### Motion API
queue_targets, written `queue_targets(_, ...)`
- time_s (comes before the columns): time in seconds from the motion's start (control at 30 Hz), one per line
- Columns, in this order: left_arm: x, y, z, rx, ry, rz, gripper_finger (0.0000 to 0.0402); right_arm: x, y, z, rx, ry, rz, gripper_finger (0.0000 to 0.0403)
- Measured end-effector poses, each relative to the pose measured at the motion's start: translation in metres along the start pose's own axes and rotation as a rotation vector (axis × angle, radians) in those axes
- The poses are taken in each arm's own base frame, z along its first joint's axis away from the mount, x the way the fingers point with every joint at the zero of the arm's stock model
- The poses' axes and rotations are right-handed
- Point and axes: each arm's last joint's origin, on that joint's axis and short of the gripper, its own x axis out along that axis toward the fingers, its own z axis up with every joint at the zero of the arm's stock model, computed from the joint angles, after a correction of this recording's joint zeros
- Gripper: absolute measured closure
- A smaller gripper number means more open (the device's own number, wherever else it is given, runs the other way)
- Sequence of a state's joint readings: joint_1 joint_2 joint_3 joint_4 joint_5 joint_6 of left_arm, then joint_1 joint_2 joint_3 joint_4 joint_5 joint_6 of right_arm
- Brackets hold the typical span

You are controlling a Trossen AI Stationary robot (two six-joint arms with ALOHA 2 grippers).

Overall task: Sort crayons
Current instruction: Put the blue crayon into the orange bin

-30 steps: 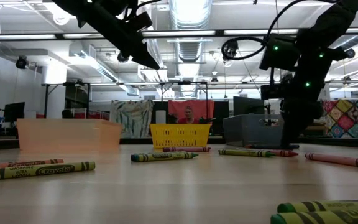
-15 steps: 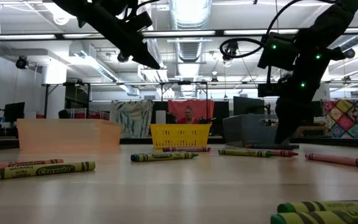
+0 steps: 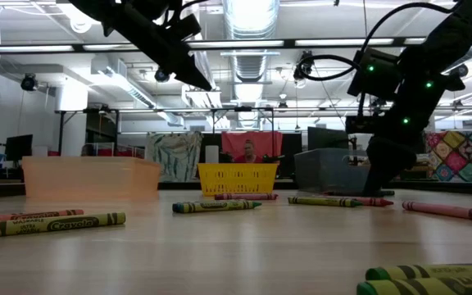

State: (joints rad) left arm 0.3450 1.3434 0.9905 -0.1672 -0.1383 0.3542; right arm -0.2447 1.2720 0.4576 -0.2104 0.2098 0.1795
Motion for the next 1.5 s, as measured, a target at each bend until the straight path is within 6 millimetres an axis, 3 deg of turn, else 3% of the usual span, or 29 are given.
queue_targets(0.3, 0.0, 0.0, 0.0, 0.0, -0.003, 0.001, 0.038, 0.0, 0.0, -0.001, 0.003, 0.008, 0.016, 0.039)
queue_targets(0.53, 0.0, 0.0, 0.0, -0.008, -0.005, -0.004, 0.038, -0.001, 0.0, 0.0, 0.012, -0.007, 0.021, 0.0393)
queue_targets(1.17, 0.0, -0.008, 0.002, -0.047, -0.103, -0.259, 0.038, -0.024, 0.002, 0.019, 0.014, -0.131, 0.148, 0.0395)
queue_targets(1.5, 0.0, -0.009, 0.003, -0.047, -0.117, -0.267, 0.038, -0.036, 0.002, 0.026, 0.019, -0.232, 0.207, 0.0395)
